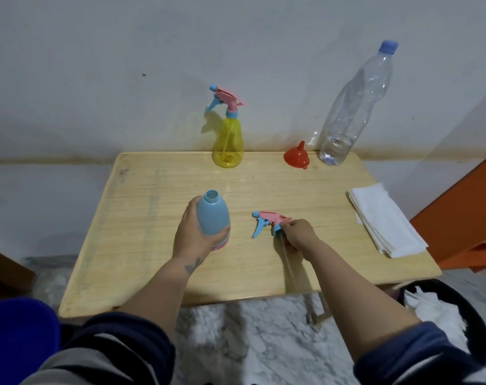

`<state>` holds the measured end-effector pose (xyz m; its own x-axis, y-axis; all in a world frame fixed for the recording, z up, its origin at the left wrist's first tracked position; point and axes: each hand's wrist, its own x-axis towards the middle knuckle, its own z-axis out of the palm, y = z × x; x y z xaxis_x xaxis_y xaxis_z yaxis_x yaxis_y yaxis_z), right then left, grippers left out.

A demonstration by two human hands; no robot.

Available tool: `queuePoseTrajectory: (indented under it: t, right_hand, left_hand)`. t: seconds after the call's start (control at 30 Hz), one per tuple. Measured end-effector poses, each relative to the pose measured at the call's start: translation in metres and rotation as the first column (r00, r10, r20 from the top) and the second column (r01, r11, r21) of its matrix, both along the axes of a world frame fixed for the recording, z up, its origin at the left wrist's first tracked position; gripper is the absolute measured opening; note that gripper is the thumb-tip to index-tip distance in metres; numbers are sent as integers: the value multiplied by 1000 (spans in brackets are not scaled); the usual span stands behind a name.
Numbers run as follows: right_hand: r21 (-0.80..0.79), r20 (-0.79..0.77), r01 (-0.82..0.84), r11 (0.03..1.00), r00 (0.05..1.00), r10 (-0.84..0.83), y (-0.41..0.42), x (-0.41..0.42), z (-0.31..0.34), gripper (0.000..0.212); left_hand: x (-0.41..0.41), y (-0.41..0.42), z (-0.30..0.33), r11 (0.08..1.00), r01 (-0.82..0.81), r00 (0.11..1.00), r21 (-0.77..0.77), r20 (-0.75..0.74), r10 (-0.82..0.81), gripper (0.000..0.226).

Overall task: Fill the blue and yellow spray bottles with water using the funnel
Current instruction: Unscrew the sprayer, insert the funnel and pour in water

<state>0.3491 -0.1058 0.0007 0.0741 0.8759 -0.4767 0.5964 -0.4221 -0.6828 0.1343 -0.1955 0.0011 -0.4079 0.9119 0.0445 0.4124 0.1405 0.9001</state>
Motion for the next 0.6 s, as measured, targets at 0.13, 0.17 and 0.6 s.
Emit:
queuePoseTrajectory:
  t: [0.13,0.17,0.6]
  right_hand:
    - [6,96,-45,999,994,44,11,6,8,32]
    - [35,115,-65,997,991,61,17,8,10,30]
    - [309,105,-140,941,988,113,123,33,23,36]
  left_hand:
    - [0,0,-3,1000,-11,999,-13,35,12,82]
    - [0,0,-3,1000,-13,999,-15,42,14,82]
    - [36,36,13,983,-181,981,-12,73,181,82]
